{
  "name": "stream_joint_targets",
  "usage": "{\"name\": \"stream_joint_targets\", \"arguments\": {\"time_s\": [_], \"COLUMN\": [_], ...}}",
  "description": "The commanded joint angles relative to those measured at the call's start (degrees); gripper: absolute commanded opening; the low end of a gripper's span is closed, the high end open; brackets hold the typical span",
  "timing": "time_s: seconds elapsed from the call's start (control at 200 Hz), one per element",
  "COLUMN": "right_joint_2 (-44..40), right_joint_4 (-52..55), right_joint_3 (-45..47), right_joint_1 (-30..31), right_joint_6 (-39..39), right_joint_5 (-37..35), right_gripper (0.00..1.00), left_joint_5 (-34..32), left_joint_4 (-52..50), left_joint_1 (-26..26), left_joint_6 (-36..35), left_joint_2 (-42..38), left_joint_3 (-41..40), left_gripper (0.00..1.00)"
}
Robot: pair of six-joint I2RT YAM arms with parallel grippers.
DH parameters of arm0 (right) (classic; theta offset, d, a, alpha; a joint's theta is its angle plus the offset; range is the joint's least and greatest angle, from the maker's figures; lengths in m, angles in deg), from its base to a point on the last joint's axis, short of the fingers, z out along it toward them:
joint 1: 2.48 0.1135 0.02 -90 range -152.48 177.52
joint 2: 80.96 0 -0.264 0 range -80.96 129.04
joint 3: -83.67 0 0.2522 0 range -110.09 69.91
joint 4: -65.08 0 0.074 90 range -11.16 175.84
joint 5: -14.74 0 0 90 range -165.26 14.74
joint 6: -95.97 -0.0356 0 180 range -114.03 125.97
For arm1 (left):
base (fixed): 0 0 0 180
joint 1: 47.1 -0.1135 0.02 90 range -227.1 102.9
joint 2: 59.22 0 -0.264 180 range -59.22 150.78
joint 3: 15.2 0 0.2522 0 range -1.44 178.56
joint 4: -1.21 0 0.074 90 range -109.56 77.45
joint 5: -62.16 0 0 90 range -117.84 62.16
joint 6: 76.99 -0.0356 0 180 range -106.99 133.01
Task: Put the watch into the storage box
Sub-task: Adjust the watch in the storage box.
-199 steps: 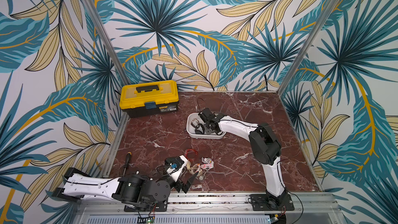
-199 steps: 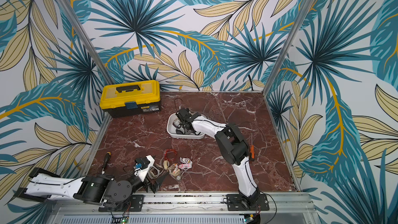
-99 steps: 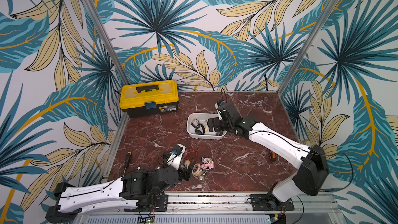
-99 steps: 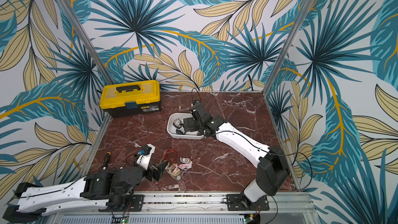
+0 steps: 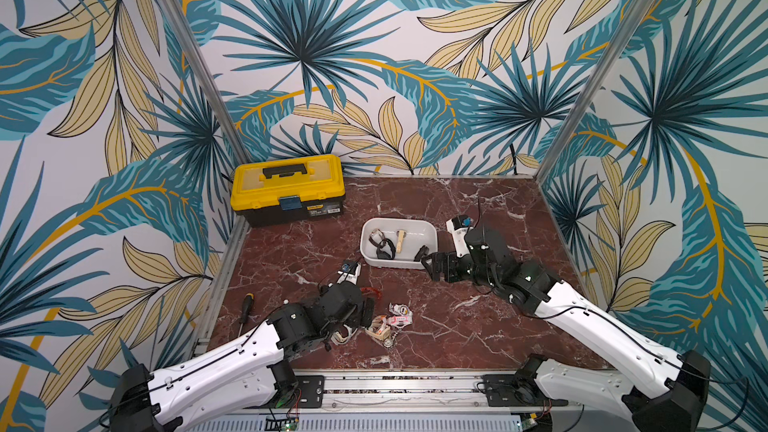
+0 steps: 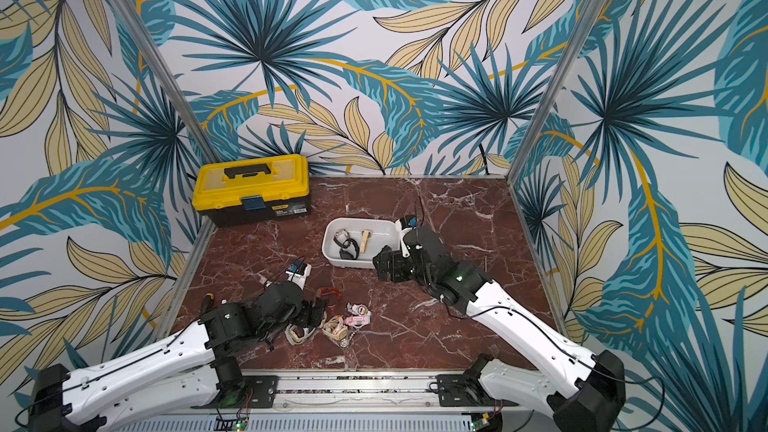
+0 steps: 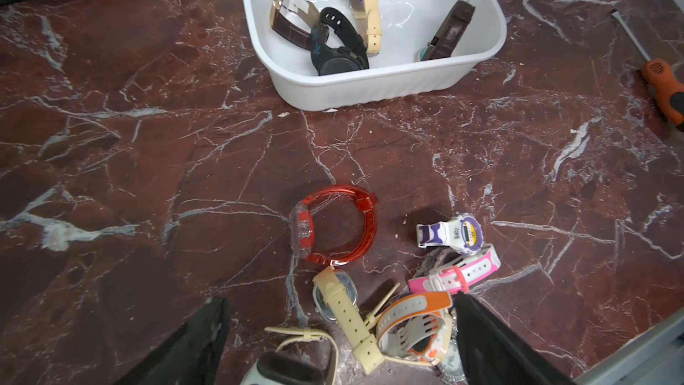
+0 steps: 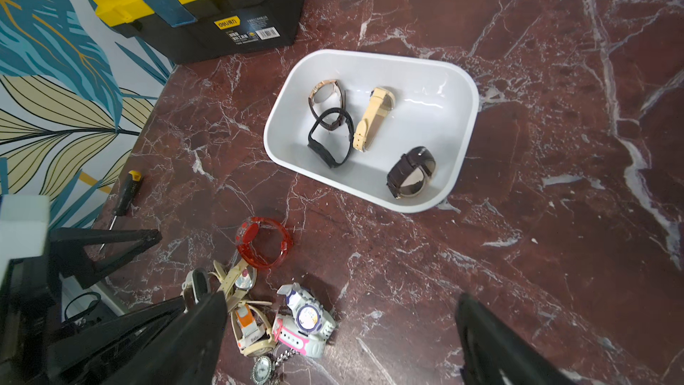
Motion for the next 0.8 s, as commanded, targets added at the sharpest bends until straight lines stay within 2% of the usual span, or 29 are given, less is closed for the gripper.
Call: {"name": "stream_joint_targets", "arguments": {"time_s": [0.0,0.16,0.321,0.546,0.796], "right_joint_2": [3.84,15.31,24.6,29.82,34.43], "right_joint_4": [0.46,-1.0,-1.34,-3.08,-5.61], "right_joint_3": [-1.04,-7.8,-13.01,-14.04,-14.45], "right_joint_1": [-0.35,-1.66,-5.56,-8.74,-10.61], "right_joint_6": [-4.12,-7.93,-13.21,-17.37,-17.82], "right_joint_5": [1.34,5.86,9.4,12.15,13.28], "right_gripper": [0.98,0.93,0.87,0.8,0.69], "left_joint_5": [4.11,6.36,7.81,10.39,9.96], "left_joint_4": [4.64,5.69,6.5,11.14,11.77], "left_joint_1": [-0.42,-0.43,-0.43,-0.23,-0.25], "left_joint_6": [-2.42,-5.97,-9.44,-14.93,-15.39], "left_joint_2": [0.04,-3.09,-10.19,-19.67,-17.51], "left_joint_3": [3.61,3.3,2.04,-1.46,-1.5], "left_gripper": [0.98,0.99,1.0,1.0,1.0]}}
